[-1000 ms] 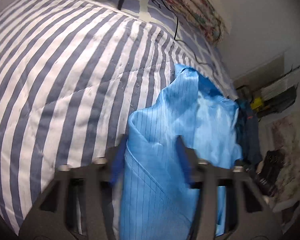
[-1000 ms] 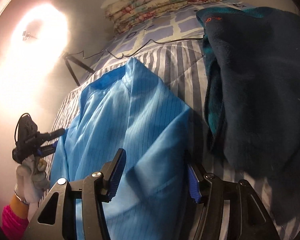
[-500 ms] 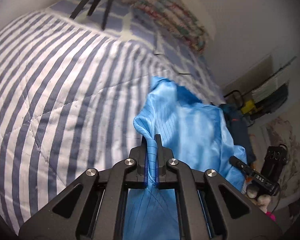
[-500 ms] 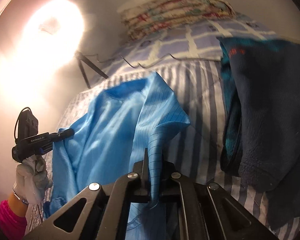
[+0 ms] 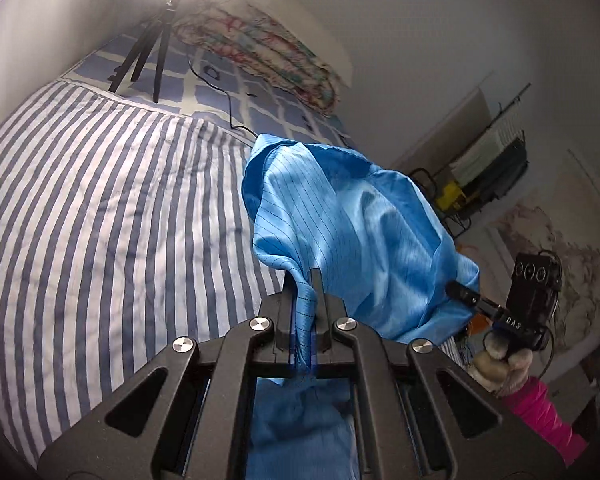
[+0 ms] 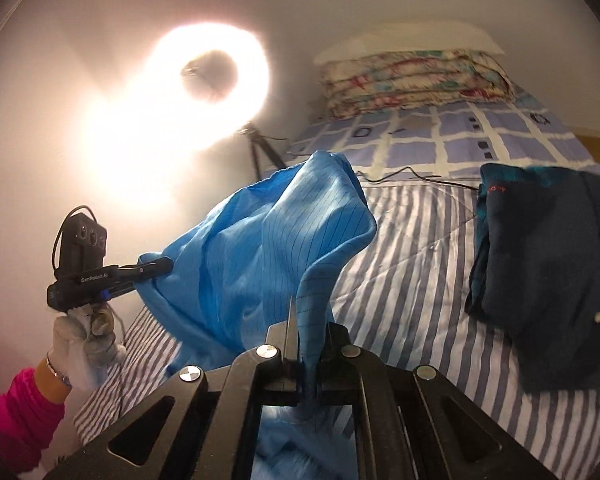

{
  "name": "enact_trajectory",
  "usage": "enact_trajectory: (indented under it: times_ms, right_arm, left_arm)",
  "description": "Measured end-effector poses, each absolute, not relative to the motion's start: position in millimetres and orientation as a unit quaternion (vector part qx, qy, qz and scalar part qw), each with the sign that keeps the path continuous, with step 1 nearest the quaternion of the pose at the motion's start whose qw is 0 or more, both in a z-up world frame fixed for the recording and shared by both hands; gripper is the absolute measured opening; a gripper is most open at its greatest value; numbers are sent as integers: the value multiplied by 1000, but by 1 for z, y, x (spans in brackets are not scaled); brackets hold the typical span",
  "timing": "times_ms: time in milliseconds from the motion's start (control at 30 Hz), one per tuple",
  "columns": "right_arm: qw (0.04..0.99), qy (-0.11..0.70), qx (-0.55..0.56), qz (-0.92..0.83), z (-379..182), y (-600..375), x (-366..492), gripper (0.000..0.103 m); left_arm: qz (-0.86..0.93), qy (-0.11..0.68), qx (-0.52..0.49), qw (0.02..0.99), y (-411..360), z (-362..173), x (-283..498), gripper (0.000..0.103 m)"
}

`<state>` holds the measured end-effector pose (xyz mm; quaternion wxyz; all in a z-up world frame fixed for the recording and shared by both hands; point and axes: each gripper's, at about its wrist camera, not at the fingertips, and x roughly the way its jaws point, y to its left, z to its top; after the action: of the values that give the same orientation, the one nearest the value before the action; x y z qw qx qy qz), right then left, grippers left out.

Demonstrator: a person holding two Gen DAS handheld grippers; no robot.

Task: Fold large clothes
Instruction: 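Grasp the coat edge with both grippers and lift it up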

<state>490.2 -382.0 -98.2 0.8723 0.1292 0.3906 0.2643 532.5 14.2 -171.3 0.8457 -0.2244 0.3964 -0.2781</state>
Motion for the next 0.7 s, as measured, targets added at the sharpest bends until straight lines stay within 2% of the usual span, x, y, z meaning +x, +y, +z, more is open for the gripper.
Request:
enact_trajectory:
  times_ms: [267, 633, 700]
  right_arm:
    - [864, 400, 105, 287, -92, -375, 401, 1]
    - [841, 455, 46, 288, -156, -347, 296, 2]
    - [835, 470, 21, 284, -167, -344, 283, 7]
  left_arm:
    - [-264, 400, -179, 859, 24, -173, 439, 1]
    - [-231, 437, -87, 865, 18, -240, 339, 2]
    - [-236, 454, -83, 855, 22, -249, 322, 5]
